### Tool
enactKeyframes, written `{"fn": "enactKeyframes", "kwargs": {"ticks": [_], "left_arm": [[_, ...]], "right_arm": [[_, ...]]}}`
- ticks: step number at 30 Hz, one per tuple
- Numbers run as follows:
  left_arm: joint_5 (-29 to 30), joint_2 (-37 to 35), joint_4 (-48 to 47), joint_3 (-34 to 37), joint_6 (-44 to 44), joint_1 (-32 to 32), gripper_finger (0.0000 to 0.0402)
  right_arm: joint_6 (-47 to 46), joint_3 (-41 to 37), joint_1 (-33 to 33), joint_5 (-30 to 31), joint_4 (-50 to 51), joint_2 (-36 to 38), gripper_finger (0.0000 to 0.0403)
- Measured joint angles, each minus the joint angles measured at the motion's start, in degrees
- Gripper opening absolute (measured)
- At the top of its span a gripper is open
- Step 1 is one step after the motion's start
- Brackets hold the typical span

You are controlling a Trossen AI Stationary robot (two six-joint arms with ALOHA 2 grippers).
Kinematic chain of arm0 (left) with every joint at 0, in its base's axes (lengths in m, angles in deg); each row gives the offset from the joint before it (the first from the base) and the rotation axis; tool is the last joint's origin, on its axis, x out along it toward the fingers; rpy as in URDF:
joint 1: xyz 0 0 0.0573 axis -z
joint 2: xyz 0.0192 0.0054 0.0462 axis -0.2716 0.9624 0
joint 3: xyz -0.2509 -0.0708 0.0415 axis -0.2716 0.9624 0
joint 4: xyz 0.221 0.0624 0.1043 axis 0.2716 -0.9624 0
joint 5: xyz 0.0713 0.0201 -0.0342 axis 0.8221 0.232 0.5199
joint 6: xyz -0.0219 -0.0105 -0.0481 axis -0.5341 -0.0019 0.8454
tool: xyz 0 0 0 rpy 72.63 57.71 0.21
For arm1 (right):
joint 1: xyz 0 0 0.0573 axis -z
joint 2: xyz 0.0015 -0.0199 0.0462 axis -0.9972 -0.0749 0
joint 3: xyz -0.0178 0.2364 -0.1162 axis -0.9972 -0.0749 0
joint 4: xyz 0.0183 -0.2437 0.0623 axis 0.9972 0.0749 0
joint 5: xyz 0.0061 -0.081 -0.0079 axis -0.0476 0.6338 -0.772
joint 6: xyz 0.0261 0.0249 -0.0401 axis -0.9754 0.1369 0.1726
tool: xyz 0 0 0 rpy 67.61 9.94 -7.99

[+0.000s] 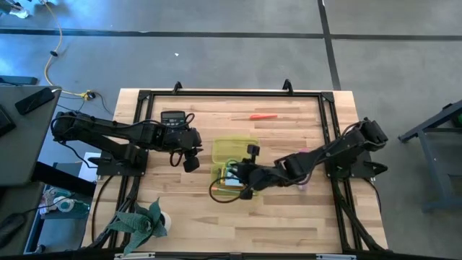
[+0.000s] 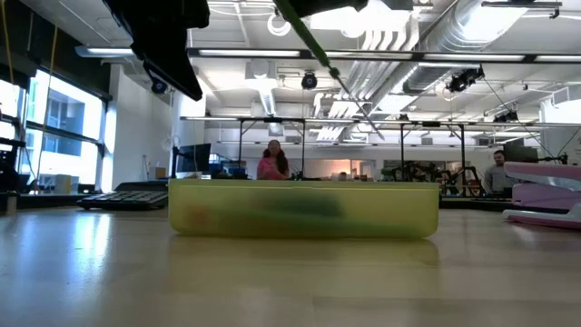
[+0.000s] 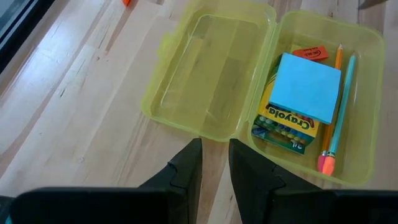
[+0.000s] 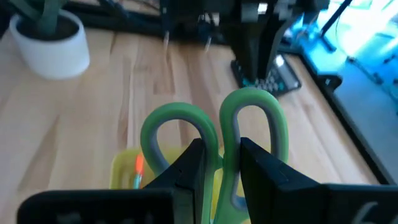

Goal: Pack school essentials
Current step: Put the green scissors into the yellow supply box

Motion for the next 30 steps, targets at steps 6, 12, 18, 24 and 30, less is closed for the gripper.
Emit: {"fn": "enactKeyframes", "kwargs": {"ticks": [6, 12, 18, 24, 30], "left_arm": [[0.0, 0.0, 0.0, 0.0, 0.0, 0.0, 0.0071], [0.0, 0.0, 0.0, 0.0, 0.0, 0.0, 0.007], [0.0, 0.0, 0.0, 0.0, 0.0, 0.0, 0.007], [0.0, 0.0, 0.0, 0.0, 0.0, 0.0, 0.007], [0.0, 0.0, 0.0, 0.0, -0.3, 0.0, 0.007]], "right_arm": [[1.5, 0.1, 1.4, -2.5, -4.0, -1.8, 0.0064], [0.1, 0.1, 2.2, -4.7, -4.1, -4.6, 0.0064], [-0.2, 0.0, 3.3, -10.2, -3.2, -5.8, 0.0064], [-2.2, 0.0, 4.8, -13.4, -1.6, -7.5, 0.0064], [-5.2, 0.0, 4.7, -15.8, -0.3, -8.5, 0.0064]]}}
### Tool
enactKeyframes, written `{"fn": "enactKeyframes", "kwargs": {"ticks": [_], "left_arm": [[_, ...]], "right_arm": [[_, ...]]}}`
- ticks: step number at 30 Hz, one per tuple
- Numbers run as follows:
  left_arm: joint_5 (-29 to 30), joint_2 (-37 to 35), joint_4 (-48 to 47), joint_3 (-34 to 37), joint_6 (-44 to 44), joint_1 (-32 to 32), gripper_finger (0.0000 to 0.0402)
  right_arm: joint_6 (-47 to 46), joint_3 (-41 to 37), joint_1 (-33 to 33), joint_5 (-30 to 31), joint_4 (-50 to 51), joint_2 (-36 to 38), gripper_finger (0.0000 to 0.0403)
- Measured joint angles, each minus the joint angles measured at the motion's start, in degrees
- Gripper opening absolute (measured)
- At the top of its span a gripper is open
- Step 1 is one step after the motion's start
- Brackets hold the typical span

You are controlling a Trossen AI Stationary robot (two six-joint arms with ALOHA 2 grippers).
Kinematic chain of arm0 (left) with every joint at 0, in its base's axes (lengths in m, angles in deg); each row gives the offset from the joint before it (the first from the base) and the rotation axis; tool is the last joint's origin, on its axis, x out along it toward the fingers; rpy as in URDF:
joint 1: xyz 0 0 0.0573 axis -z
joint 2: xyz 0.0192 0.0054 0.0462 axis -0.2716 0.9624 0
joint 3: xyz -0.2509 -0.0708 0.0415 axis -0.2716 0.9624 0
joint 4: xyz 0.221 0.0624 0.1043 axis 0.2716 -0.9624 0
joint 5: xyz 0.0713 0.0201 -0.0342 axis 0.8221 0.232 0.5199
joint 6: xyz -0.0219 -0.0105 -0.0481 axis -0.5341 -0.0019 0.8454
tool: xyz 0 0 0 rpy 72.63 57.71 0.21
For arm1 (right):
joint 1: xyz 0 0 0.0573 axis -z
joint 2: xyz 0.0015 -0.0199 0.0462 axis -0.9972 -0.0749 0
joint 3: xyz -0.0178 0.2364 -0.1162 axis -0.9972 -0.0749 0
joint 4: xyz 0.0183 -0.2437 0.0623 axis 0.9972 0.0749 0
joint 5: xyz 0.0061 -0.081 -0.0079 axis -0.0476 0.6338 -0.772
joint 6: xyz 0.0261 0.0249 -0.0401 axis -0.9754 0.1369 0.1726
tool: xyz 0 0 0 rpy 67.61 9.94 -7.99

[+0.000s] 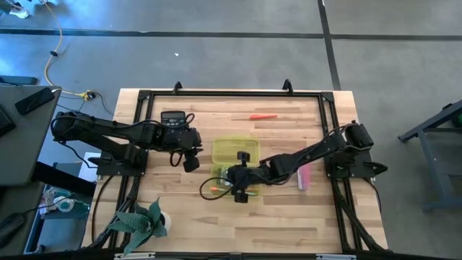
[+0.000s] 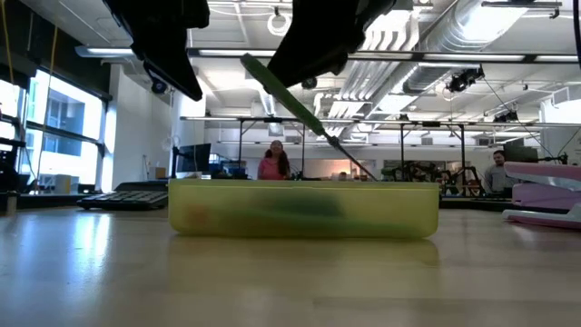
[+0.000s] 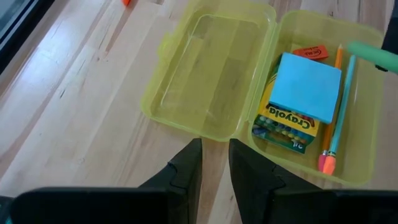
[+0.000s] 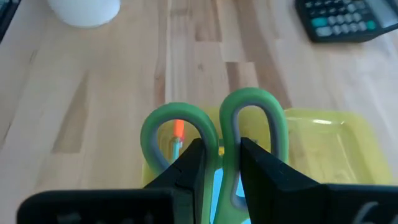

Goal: Pack school essentials
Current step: Put the green scissors into the yellow supply box

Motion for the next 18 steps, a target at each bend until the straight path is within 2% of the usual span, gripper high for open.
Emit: {"fn": "enactKeyframes", "kwargs": {"ticks": [18], "left_arm": [[0.0, 0.0, 0.0, 0.0, -1.1, 0.0, 0.007]], "right_arm": [[-2.9, 0.0, 0.3, -2.3, 2.5, -4.2, 0.0075]]}}
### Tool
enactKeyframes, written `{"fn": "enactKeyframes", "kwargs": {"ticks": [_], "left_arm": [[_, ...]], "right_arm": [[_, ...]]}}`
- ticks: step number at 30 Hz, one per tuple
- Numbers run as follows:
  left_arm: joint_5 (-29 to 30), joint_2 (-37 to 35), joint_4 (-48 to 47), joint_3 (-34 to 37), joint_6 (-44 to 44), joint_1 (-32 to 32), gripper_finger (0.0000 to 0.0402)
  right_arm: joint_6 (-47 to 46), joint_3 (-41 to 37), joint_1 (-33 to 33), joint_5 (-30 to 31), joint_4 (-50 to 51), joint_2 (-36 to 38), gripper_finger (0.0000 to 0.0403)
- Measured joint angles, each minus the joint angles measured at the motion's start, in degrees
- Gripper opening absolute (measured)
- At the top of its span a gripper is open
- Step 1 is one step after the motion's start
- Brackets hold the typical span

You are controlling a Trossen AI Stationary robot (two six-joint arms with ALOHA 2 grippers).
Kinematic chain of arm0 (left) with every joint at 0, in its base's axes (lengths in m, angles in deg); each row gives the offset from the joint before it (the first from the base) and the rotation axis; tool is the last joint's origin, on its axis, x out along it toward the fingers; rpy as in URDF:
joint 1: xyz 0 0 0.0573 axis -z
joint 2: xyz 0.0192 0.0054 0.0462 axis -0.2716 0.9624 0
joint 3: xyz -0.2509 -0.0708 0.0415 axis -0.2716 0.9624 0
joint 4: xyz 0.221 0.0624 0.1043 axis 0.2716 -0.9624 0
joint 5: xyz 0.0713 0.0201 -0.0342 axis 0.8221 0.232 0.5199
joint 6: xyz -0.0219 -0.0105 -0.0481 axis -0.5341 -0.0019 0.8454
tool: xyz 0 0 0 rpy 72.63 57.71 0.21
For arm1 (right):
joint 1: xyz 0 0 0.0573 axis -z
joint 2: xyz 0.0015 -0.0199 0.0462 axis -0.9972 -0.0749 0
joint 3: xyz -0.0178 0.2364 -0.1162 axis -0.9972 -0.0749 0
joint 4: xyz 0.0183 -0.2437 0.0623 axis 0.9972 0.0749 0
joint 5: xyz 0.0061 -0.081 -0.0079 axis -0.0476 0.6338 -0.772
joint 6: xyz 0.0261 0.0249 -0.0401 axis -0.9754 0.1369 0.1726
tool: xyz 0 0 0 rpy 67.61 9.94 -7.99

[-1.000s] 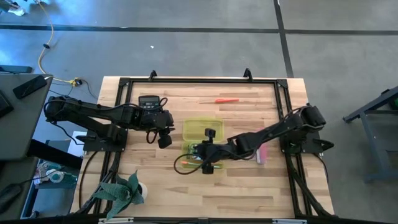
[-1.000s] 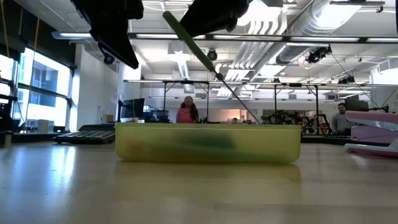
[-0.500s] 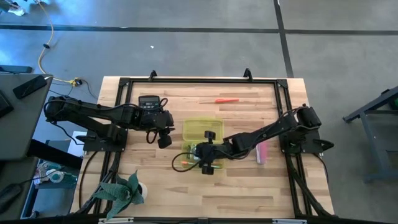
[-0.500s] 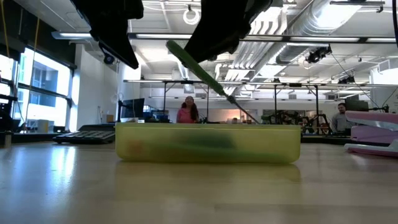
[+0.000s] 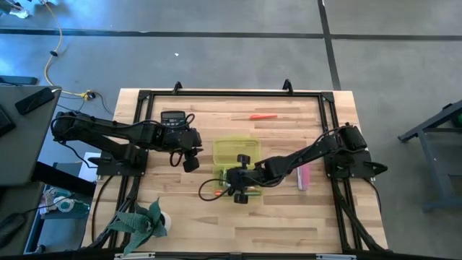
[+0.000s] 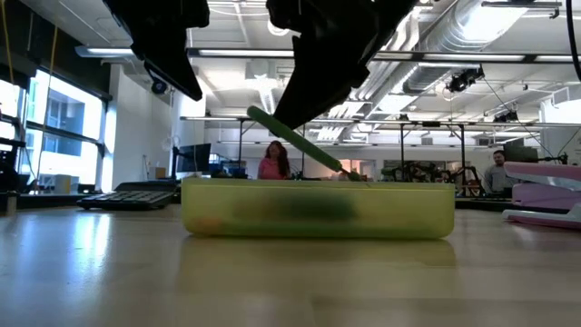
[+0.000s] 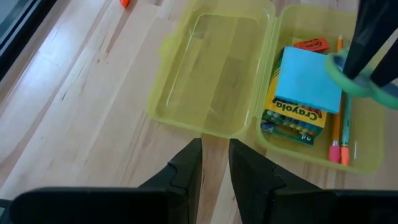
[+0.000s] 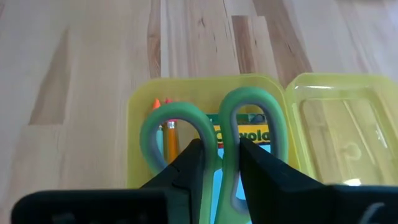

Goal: Pack school essentials
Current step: Put the green scissors into the yellow supply box, then put the orange pen into the yellow supply box

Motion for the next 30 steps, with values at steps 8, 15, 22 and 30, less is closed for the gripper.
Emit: {"fn": "enactKeyframes", "kwargs": {"ticks": [8, 15, 22, 30], "left_arm": [[0.0, 0.0, 0.0, 0.0, 0.0, 0.0, 0.007], [0.0, 0.0, 0.0, 0.0, 0.0, 0.0, 0.007], [0.0, 0.0, 0.0, 0.0, 0.0, 0.0, 0.007], [0.0, 0.0, -0.2, 0.0, 0.0, 0.0, 0.007]], "right_arm": [[-1.9, 0.0, 0.9, -0.3, -0.1, 0.0, 0.0121], [-1.2, 0.0, 1.6, -0.8, 0.5, 0.0, 0.0161], [-0.6, 0.0, 2.8, -0.7, 3.4, 1.8, 0.0169], [2.2, 0.0, 5.7, 4.6, 9.1, 8.2, 0.0169]]}}
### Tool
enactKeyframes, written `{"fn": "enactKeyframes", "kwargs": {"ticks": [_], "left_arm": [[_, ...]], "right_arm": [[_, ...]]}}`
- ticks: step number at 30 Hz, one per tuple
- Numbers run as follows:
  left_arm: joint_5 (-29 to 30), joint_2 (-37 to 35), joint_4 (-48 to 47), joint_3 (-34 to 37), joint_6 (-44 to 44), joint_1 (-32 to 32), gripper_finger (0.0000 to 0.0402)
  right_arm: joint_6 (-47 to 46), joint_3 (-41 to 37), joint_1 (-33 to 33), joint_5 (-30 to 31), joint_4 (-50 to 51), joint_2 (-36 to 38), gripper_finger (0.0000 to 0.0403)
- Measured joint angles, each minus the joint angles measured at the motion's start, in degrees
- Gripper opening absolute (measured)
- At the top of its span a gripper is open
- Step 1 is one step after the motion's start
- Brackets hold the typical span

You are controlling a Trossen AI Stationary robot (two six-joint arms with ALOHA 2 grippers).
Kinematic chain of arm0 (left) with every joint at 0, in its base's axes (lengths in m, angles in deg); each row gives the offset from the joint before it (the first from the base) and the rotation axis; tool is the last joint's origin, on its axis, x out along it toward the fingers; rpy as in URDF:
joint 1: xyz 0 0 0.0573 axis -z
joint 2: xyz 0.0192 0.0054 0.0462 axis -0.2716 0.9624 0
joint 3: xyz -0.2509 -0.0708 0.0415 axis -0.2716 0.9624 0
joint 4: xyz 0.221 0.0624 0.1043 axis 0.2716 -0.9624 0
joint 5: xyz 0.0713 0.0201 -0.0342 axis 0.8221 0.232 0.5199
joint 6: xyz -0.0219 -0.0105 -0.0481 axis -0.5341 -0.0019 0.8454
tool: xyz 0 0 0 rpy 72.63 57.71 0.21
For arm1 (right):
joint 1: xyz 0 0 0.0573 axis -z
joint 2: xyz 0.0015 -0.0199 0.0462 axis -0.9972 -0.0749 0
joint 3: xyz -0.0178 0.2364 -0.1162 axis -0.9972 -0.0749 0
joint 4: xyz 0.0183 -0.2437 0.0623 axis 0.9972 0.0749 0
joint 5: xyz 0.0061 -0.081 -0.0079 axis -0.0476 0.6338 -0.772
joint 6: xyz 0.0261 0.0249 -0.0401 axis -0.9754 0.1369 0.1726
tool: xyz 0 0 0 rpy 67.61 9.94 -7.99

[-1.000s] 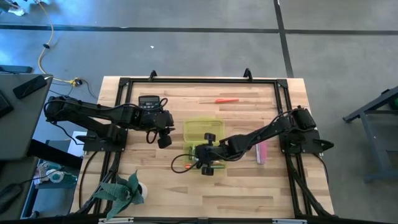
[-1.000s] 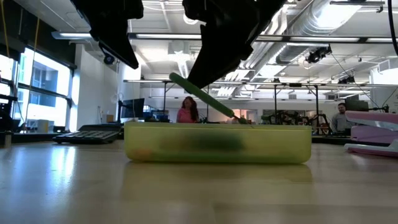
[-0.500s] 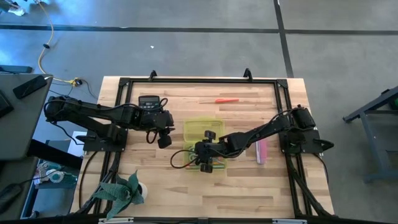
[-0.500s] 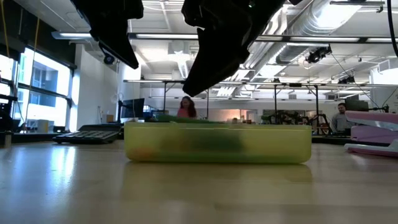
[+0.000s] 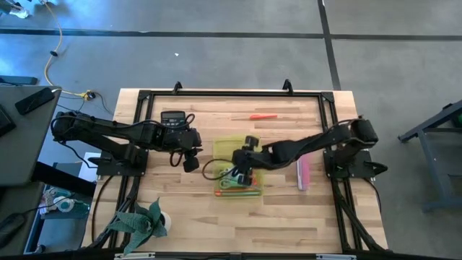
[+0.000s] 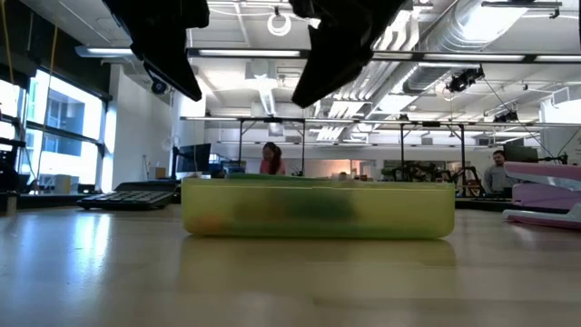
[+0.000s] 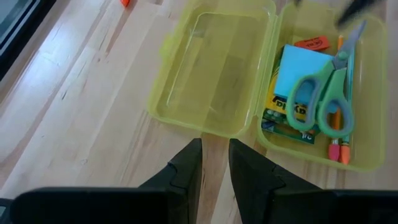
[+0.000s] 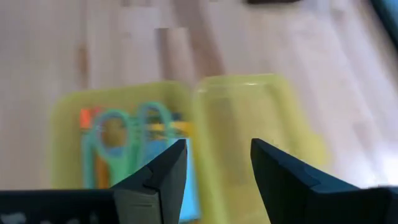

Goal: Pack school essentials
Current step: Put the orange pen into the yellow supply box

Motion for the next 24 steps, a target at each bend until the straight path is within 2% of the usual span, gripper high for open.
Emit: {"fn": "enactKeyframes", "kwargs": {"ticks": [4, 11, 17, 24], "left_arm": [[-0.1, 0.0, -0.1, 0.0, 0.0, 0.0, 0.0069], [0.0, 0.0, 0.1, 0.0, 0.0, 0.0, 0.007], [0.0, 0.0, -0.1, 0.0, 0.0, 0.0, 0.007], [0.0, 0.0, -0.1, 0.0, 0.0, 0.0, 0.007]], "right_arm": [[1.4, 0.0, 2.9, 2.0, 4.3, 3.2, 0.0169], [2.7, 0.0, 11.8, 0.5, 13.0, 7.9, 0.0169], [7.3, 0.0, 22.3, -4.1, 19.3, 10.3, 0.0169], [15.3, 0.0, 35.7, -12.5, 19.1, 9.5, 0.0169]]}}
